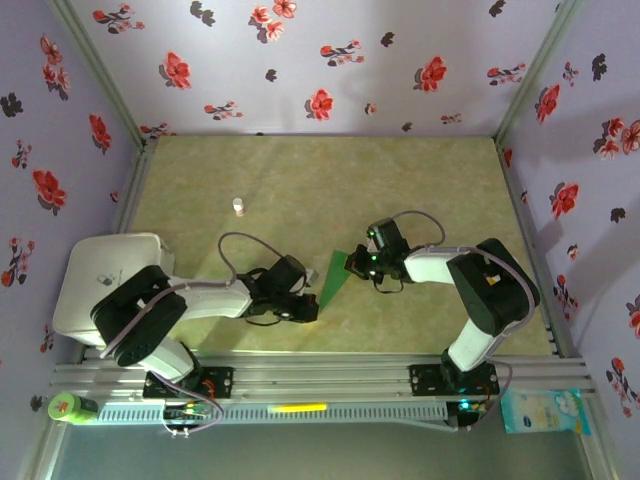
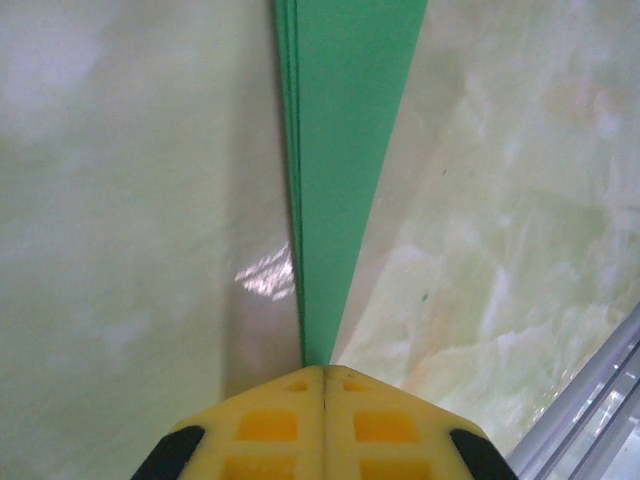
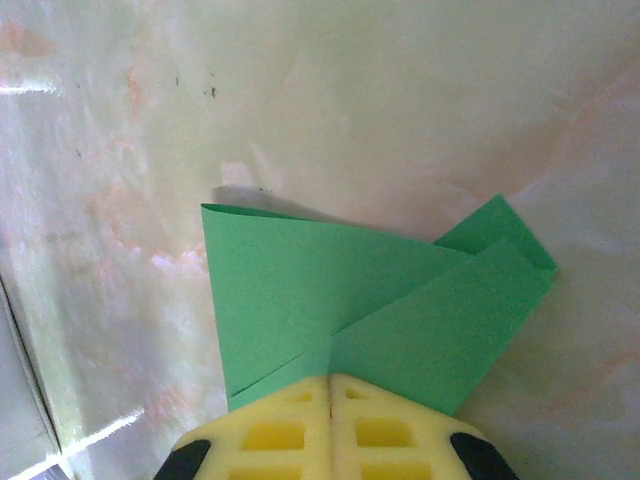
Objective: Fold a paper plane with a square sheet of paper (pick it up from the middle)
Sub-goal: Fold the wing for the fifth time at the center of the table.
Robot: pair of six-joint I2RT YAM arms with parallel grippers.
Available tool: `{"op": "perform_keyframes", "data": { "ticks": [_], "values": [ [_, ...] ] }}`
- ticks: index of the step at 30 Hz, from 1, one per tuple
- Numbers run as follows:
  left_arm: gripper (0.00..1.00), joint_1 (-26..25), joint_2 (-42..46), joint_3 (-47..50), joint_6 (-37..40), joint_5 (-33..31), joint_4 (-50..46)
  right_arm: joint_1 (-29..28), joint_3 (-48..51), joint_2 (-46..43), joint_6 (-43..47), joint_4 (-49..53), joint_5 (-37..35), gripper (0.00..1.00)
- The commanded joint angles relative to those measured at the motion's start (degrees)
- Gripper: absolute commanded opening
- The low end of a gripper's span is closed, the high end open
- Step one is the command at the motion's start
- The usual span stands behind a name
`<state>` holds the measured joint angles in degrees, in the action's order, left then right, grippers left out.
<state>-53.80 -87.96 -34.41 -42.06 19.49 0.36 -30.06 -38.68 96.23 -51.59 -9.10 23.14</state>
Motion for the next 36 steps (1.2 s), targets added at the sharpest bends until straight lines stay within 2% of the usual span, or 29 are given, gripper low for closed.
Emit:
{"op": "perform_keyframes", "data": {
  "ticks": [1, 5, 8, 12, 17, 21, 27, 36],
  "values": [
    [0.0, -0.78, 2.27, 1.93, 0.58, -1.05, -9.76, 0.27, 1.09, 2.29, 0.78, 8.22, -5.95, 0.0],
    [0.0, -0.01, 7.63, 0.23, 1.89, -0.97, -7.28, 0.32, 0.85, 2.17, 0.7, 8.16, -5.86, 0.0],
    [0.0, 3.37, 9.28, -1.61, 1.71, 0.97, -2.8, 0.3, 0.72, 2.28, 0.44, 7.94, -5.53, 0.0],
    [0.0, 6.85, 3.77, -6.88, 1.07, 5.13, 1.51, 0.32, 0.88, 2.75, 0.01, 7.23, -5.38, 0.0],
    [0.0, 6.96, -5.01, -13.45, 1.18, 4.78, 1.76, 0.27, 0.28, 3.19, -0.04, 7.3, -4.53, 0.0],
    [0.0, 6.95, -9.97, -13.86, 0.07, 4.71, 6.28, 0.27, -0.11, 3.17, 0.35, 7.77, -4.27, 0.01],
    [0.0, 6.94, -13.66, -13.52, 0.4, 4.08, 6.54, 0.27, -0.08, 2.79, 0.18, 7.19, -3.81, 0.02],
    [0.0, 5.81, -16.48, -12.0, 2.61, -0.24, 1.35, 0.37, -2.55, 2.46, 2.03, 9.25, -2.81, 0.03]
  ]
}}
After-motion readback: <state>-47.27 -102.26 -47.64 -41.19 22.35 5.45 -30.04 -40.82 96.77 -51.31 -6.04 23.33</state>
